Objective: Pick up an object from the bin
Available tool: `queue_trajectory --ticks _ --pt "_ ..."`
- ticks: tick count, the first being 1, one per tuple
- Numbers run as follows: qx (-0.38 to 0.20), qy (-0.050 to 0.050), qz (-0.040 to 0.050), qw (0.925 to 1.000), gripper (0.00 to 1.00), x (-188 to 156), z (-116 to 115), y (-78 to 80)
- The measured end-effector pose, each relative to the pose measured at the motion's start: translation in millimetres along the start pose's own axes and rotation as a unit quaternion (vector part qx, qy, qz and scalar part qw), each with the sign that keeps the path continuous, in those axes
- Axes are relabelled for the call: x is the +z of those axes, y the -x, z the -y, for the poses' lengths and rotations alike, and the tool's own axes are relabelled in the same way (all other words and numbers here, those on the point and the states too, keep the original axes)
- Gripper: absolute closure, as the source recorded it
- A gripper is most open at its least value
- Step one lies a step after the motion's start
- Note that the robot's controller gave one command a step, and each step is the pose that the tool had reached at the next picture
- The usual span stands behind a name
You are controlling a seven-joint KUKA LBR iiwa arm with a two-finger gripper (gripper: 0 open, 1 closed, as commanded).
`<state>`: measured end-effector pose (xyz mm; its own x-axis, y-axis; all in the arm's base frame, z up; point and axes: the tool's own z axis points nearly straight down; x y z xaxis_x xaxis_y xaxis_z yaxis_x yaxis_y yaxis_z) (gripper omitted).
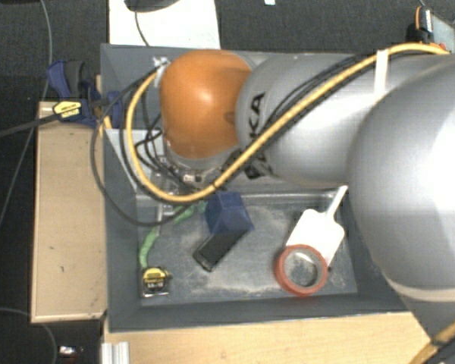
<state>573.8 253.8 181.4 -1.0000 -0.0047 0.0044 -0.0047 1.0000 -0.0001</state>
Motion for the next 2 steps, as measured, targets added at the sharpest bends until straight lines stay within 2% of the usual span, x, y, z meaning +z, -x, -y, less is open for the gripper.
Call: queue_trajectory --ticks 1,2 --pt "0.004 0.001 0.0036 1.0 0.0 -5.1 1.7 1.9" --pt "-0.223 0.0 0.0032 0.9748 0.0 102.2 28.2 0.5"
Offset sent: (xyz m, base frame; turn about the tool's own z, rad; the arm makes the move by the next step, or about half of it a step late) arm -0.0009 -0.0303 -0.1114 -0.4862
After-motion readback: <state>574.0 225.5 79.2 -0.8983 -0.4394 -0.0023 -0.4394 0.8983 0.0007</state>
